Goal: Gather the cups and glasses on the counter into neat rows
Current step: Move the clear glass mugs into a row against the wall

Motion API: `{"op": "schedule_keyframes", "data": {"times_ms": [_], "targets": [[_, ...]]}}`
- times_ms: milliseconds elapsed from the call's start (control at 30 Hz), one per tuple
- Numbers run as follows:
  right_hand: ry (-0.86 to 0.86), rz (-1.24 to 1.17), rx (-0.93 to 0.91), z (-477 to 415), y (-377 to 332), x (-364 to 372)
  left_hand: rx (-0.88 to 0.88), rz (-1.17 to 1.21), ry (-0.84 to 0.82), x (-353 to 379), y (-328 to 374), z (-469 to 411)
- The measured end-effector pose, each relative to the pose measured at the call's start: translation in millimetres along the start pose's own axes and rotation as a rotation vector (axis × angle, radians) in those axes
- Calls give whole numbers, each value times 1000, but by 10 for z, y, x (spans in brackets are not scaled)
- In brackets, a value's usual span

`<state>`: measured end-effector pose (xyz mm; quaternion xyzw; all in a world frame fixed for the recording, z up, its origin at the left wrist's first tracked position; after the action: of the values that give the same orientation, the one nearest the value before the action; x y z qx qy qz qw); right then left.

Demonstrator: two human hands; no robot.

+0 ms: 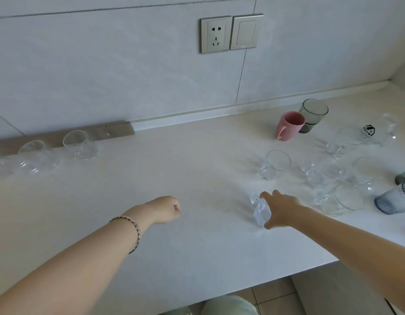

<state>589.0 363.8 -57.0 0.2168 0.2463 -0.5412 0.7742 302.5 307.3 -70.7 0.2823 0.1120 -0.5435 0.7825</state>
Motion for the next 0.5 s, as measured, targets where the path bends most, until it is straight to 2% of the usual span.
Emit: {"op": "schedule_keyframes", "data": {"times_ms": [200, 500], "targets": [[1, -11, -74, -56, -531, -221, -70, 86, 18, -20, -435, 206], [72, -109, -247, -368, -2227, -780, -174, 180, 47, -286, -1695, 624]]}}
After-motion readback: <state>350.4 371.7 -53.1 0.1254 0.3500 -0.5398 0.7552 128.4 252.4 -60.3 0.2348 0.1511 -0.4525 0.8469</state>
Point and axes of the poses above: each hand's wrist, its own z-axis away from the middle knuckle, its own x-axis out of the palm, y = z × x, the point moved 4 cm from there along -z, towards the middle knuckle, and after that the axes turned 14 degrees about -y, right-handed, at the moved point
